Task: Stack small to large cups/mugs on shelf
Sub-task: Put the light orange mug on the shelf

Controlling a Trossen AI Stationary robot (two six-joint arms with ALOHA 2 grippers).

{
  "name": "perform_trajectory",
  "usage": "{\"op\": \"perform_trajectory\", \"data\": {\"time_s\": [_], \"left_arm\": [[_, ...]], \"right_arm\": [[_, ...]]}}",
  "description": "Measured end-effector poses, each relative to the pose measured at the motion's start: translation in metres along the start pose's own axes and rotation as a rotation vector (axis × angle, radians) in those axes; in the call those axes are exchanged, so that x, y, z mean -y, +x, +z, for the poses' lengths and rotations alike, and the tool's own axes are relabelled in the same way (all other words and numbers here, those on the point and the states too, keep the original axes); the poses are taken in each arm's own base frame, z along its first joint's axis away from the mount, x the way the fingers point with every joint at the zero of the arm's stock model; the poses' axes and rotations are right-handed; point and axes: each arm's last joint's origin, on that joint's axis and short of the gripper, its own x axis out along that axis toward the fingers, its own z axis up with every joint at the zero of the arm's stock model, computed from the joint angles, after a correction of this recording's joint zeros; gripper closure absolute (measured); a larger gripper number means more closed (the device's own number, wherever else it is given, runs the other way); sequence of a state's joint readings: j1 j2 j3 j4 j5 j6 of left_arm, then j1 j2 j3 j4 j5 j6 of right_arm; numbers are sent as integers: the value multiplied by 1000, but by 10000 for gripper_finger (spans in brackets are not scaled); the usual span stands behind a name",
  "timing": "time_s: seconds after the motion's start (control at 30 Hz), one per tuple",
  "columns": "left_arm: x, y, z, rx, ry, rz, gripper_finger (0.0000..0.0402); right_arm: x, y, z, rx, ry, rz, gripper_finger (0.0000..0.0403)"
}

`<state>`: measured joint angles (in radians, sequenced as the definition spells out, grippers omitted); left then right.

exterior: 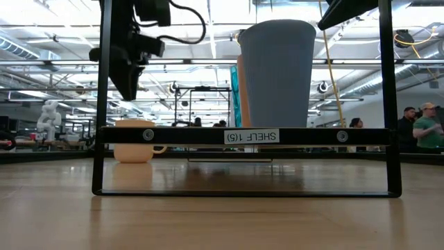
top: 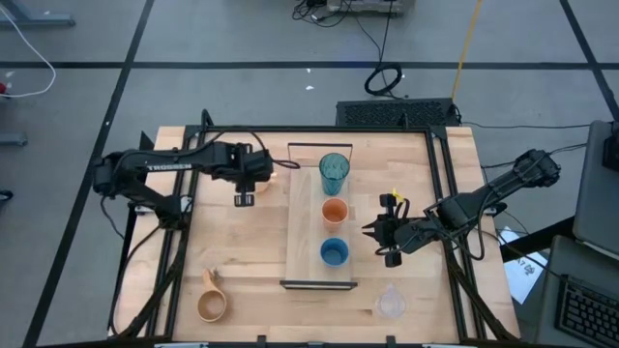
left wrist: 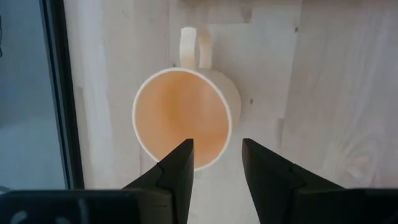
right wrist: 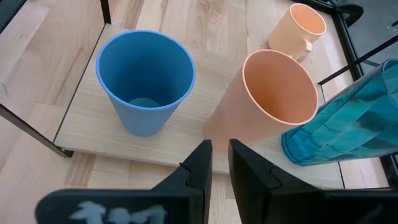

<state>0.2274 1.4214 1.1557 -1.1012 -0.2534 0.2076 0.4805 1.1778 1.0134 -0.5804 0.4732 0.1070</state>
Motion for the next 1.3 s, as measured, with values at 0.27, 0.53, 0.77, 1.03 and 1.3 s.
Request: {"op": "perform_trajectory", "data": {"time_s": [0.27,0.53,0.77,1.03,1.3], "left_arm": [[-5,18,-2,-8,5,-40,256],[-9,29,-4,13,-5,-37,207],[-9,36,-7,21,-10,-79,197],[-3,51,-13,19,-16,-91,218],[-2,55,-13,33,-14,-87,241]], "right_arm": [[0,0,0,0,0,0,361],[0,0,0,0,1,0,361],[0,0,0,0,1,0,361],[0,0,0,0,-18,0,361],[0,0,1,7,-14,1,361]]}}
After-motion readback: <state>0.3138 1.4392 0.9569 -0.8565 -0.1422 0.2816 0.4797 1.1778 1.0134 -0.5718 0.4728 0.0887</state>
